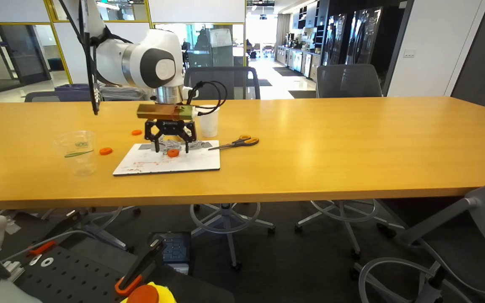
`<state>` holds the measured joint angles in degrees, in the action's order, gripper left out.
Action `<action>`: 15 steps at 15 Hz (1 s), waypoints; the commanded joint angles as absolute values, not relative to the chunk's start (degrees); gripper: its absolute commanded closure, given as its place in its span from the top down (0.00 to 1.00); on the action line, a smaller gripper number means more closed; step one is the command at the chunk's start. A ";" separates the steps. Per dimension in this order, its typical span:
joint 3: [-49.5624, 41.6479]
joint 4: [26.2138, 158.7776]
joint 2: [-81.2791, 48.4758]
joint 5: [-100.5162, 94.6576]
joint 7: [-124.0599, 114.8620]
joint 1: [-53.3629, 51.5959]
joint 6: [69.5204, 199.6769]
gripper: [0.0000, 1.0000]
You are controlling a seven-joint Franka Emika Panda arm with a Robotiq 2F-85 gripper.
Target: Put the orange objects in the white cup and the blue objects in the glass cup
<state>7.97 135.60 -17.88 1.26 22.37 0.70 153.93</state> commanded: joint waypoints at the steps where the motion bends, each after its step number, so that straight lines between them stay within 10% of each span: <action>1: 7.66 135.99 -17.86 -0.04 20.88 0.31 156.57 1.00; 10: 7.64 135.62 -18.78 -0.64 20.65 0.51 156.46 1.00; 11: 7.93 135.70 -18.85 -0.35 21.26 0.76 156.78 0.75; 15: 7.66 135.67 -18.82 -0.56 20.58 0.59 157.40 0.49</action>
<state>7.76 135.54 -18.87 0.24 21.82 0.70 155.62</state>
